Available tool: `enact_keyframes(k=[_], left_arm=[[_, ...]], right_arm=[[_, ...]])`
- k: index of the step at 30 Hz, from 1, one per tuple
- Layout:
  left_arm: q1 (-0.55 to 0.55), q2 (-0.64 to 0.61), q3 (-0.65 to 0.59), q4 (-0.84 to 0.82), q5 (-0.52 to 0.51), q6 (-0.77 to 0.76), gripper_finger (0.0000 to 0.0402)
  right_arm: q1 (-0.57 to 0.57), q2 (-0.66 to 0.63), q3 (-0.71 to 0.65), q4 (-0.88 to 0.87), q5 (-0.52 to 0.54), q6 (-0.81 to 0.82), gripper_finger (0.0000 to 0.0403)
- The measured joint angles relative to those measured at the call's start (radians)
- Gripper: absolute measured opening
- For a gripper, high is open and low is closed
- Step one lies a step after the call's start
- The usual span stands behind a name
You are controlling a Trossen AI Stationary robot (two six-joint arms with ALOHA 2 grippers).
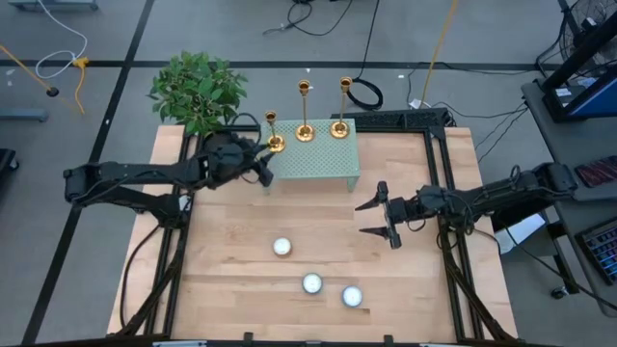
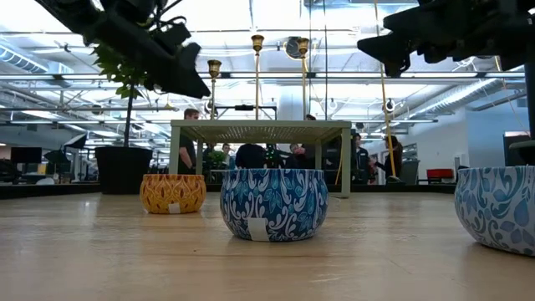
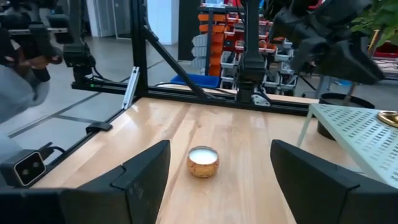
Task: Pick & Place candle stick holders
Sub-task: Put the orange scented candle on the shelf
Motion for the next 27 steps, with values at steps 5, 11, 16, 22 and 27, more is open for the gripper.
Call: enact_keyframes(k=[5, 11, 16, 22, 27], left_arm=[[-0.105, -0.029, 0.000, -0.094, 0.146, -0.042, 0.0147], [-0.294, 0.008, 0.000, -0.096, 0.208, -0.074, 0.0147], [-0.426, 0.049, 0.001, -0.032, 0.135, -0.106, 0.0147], [-0.544, 0.111, 0.001, -0.006, 0.176, -0.090, 0.0147], [-0.611, 0.194, 0.001, -0.009, 0.212, -0.119, 0.0147]], right_arm=[[0.010, 0.000, 0.000, 0.000, 0.002, -0.002, 0.0269], [0.009, 0.000, 0.000, 0.001, 0.003, -0.002, 0.0267], [0.009, 0.000, 0.000, 0.007, 0.004, -0.014, 0.0267], [0.008, 0.000, 0.000, 0.012, 0.006, -0.038, 0.0267], [0.009, 0.000, 0.000, 0.011, 0.007, -0.040, 0.0267]])
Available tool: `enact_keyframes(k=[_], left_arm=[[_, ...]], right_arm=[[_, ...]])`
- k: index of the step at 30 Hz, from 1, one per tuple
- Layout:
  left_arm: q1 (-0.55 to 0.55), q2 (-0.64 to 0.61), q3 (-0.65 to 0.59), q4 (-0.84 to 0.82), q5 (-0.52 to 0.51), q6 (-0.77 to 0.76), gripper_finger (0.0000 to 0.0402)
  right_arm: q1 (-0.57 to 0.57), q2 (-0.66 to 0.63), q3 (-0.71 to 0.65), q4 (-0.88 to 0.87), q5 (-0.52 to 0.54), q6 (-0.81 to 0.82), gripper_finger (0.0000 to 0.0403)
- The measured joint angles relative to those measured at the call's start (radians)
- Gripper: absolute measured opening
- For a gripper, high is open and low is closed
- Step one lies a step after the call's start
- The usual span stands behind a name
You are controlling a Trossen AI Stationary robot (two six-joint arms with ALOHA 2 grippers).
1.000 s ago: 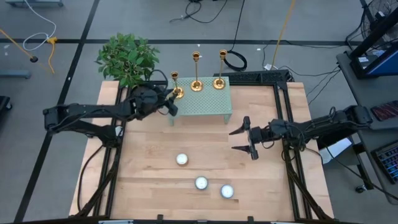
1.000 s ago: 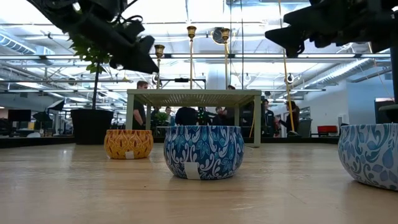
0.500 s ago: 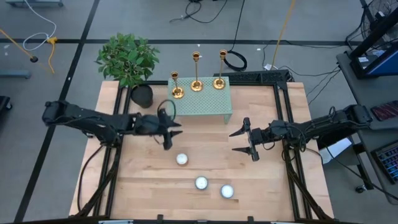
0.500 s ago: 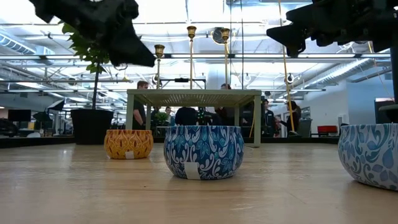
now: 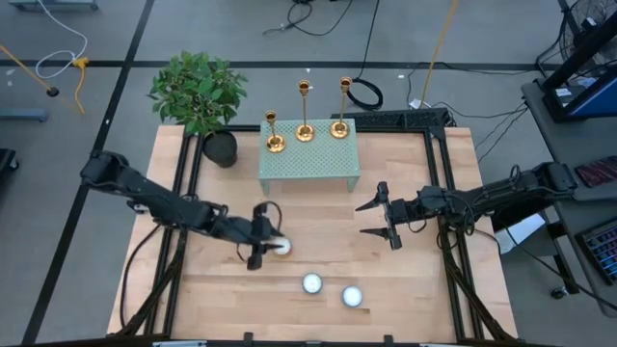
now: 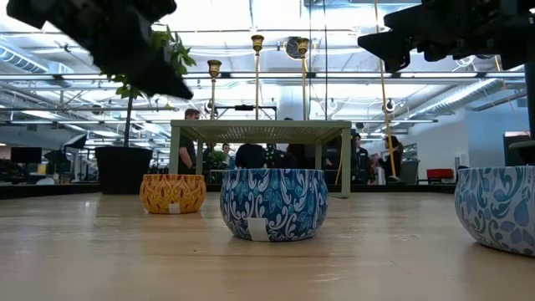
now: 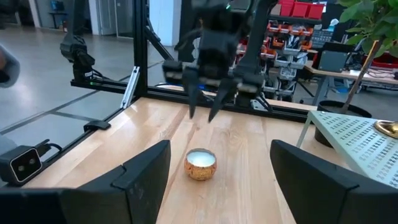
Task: Pick & Place candle stick holders
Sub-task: Put the orange scented candle on the shelf
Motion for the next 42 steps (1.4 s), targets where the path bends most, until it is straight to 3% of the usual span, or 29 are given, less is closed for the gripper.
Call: enact_keyframes(k=[11, 17, 28, 42], left_arm=[[-0.042, 0.207, 0.000, 0.008, 0.019, -0.113, 0.0147], [-0.044, 0.240, 0.000, 0.029, 0.036, -0.151, 0.0147], [-0.043, 0.302, 0.000, 0.085, 0.058, -0.087, 0.0145], [-0.019, 0.303, 0.000, 0.104, 0.030, -0.016, 0.0009]], right_arm=[[0.000, 0.000, 0.000, -0.007, -0.002, -0.022, 0.0267], [0.000, 0.000, 0.000, -0.008, -0.002, -0.022, 0.0267], [0.000, 0.000, 0.000, -0.035, -0.003, -0.022, 0.0267], [0.000, 0.000, 0.000, -0.043, -0.003, -0.022, 0.0267]])
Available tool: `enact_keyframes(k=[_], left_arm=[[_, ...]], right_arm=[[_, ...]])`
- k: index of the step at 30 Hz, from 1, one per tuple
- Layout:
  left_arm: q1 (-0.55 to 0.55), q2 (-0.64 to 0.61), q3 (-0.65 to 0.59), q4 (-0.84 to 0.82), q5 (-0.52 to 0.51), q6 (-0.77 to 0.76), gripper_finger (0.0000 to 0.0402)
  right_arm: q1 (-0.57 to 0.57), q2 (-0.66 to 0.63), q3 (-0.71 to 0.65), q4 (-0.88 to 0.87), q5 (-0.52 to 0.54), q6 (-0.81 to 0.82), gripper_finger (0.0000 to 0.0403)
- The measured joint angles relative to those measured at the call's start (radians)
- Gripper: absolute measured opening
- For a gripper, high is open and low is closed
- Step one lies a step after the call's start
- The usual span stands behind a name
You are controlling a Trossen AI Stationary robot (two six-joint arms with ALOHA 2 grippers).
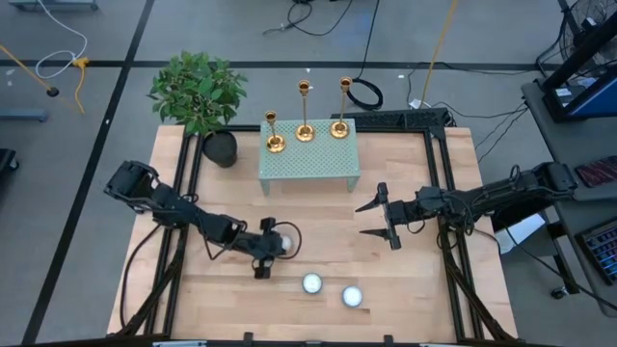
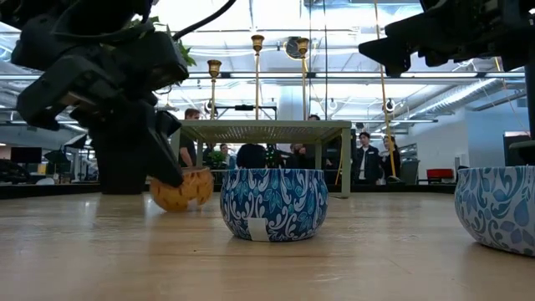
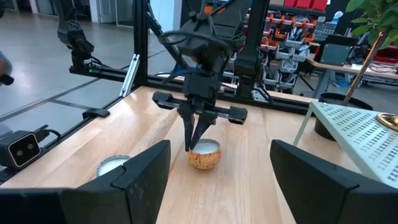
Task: Pick & Place candle stick holders
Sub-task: Put the orange scented candle on the shelf
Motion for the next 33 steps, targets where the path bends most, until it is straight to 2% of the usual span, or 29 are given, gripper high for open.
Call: enact_keyframes(k=[6, 12, 20, 23, 26, 33], left_arm=[[0.023, 0.000, 0.041, 0.011, -0.019, 0.021, 0.0009], [0.084, -0.020, 0.163, -0.027, -0.026, 0.019, 0.0010], [0.205, -0.081, 0.403, -0.346, -0.027, 0.056, 0.0009], [0.263, -0.114, 0.475, -0.475, -0.028, 0.007, 0.0005], [0.323, -0.144, 0.517, -0.528, -0.029, -0.001, 0.0010], [0.482, -0.190, 0.521, -0.681, -0.030, -0.031, 0.0010]], right_arm=[[0.000, 0.000, 0.000, -0.002, 0.000, -0.002, 0.0267], [0.000, 0.000, 0.000, 0.000, 0.000, -0.021, 0.0267], [0.000, 0.000, 0.000, 0.014, 0.000, -0.019, 0.0267], [0.000, 0.000, 0.000, 0.022, 0.000, -0.018, 0.0267], [0.000, 0.000, 0.000, 0.021, 0.000, -0.011, 0.0267], [0.000, 0.000, 0.000, 0.021, 0.000, -0.006, 0.0267]])
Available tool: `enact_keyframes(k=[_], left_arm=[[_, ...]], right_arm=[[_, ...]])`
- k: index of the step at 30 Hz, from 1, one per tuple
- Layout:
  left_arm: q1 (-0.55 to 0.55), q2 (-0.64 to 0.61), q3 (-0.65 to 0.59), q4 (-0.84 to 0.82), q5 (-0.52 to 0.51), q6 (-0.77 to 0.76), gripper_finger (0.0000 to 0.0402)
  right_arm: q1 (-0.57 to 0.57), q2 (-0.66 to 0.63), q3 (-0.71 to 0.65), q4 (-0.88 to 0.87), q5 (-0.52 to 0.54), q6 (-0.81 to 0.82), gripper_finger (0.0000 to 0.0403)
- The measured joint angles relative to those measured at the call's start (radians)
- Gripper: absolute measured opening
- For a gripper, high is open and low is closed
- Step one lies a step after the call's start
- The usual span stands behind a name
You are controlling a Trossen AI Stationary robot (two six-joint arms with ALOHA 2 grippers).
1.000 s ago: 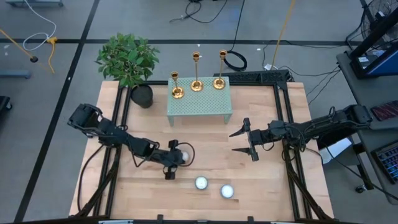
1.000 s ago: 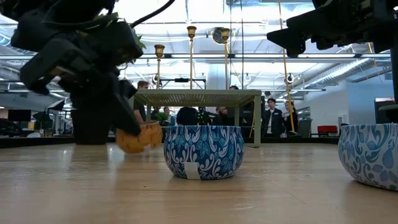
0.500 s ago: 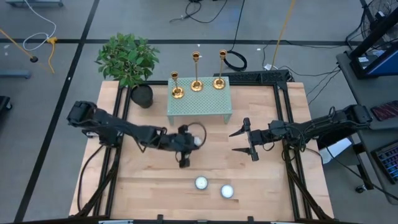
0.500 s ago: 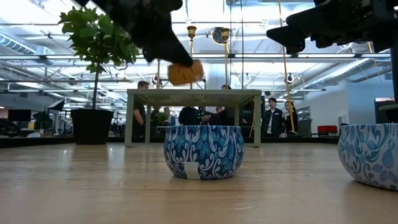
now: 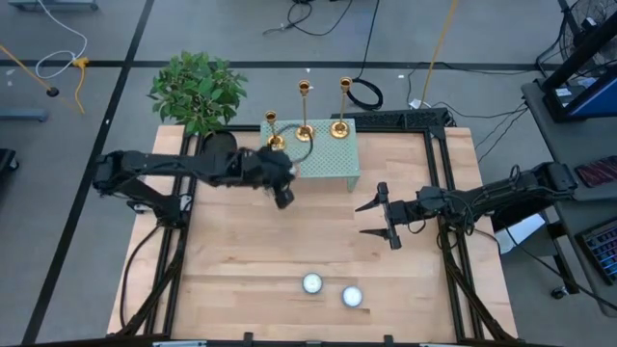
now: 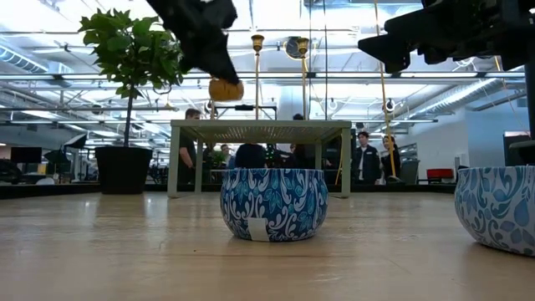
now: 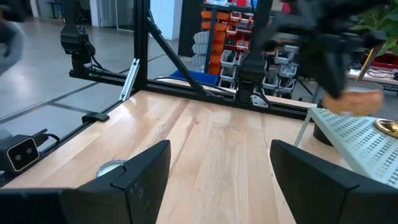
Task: Pick & Place candle stick holders
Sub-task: Put the orange scented candle on the shelf
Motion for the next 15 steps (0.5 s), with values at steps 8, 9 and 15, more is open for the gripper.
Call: enact_keyframes(k=[8, 9, 15], left_arm=[[0.130, 0.011, -0.002, -0.063, 0.048, -0.012, 0.0011], [0.140, 0.011, -0.002, -0.058, 0.057, -0.013, 0.0012], [0.188, 0.010, -0.002, -0.122, 0.131, -0.033, 0.0010]], right_arm=[[0.000, 0.000, 0.000, 0.006, 0.000, 0.014, 0.0267], [0.000, 0.000, 0.000, 0.005, 0.000, 0.014, 0.0267], [0.000, 0.000, 0.000, -0.001, 0.000, 0.014, 0.0267]])
